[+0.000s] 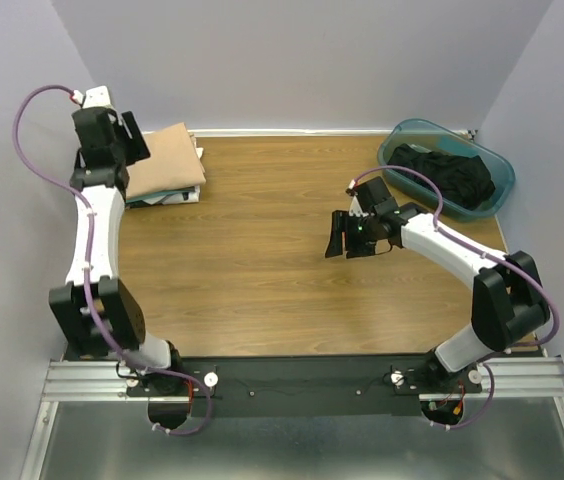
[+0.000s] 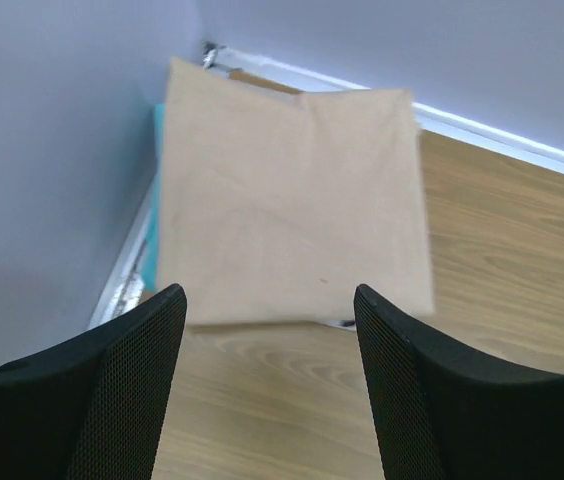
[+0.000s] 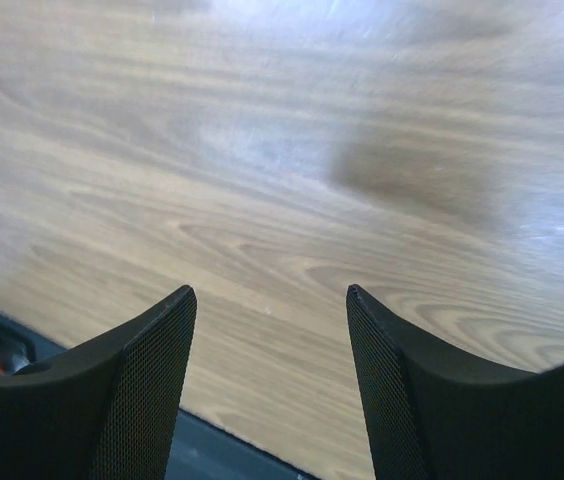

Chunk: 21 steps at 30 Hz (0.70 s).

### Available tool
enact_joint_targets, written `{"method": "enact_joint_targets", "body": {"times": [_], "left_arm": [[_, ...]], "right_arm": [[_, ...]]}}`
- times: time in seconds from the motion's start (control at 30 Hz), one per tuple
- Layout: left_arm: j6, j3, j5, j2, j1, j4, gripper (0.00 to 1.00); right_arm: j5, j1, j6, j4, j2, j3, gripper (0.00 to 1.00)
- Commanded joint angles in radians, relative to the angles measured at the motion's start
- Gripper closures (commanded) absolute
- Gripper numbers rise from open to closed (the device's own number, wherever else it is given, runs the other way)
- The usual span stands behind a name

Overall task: Fold and stack the t-shirts
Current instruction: Reset both grippers

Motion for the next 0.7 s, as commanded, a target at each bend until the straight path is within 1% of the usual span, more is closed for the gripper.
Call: {"method": "enact_joint_targets", "body": {"times": [0.0,0.03,0.07,0.13,0.17,0.23,0.3,0.4,0.53,0.67], "left_arm": [[-0.021,-0.177,-0.047,-0.159,-0.104,0.129,0.25],[-0.028,-0.215,-0.055,-0.190,-0.151,0.137,0.25],[-0.041,-0.293,-0.062,-0.255,-0.173,0.151,0.25],[-0.064,-0.364,-0.075,-0.318,-0.222,0.162,0.25],[-0.089,-0.430,-0.073,-0.379,-0.256,0.169,0.25],[-0.115,-0.513,-0.081,-0.459,-0.302,0.174,0.24],[-0.150,-0.559,-0.087,-0.507,-0.326,0.177,0.21],[-0.182,-0.634,-0.099,-0.593,-0.386,0.177,0.17],[-0.248,-0.704,-0.116,-0.693,-0.445,0.177,0.15],[-0.302,-0.771,-0.131,-0.747,-0.492,0.174,0.14]], "right_arm": [[0.141,0.007,0.021,0.035,-0.062,-0.020,0.31],[0.151,0.005,0.029,0.041,-0.073,-0.020,0.31],[0.172,0.007,0.032,0.046,-0.079,-0.020,0.31],[0.194,0.005,0.036,0.053,-0.090,-0.023,0.31],[0.210,0.005,0.041,0.062,-0.101,-0.027,0.31],[0.237,0.007,0.050,0.076,-0.115,-0.035,0.31],[0.237,0.007,0.052,0.087,-0.125,-0.043,0.31],[0.277,0.007,0.056,0.112,-0.145,-0.064,0.31],[0.315,0.007,0.062,0.154,-0.171,-0.098,0.31],[0.356,0.007,0.075,0.190,-0.197,-0.133,0.31]]}}
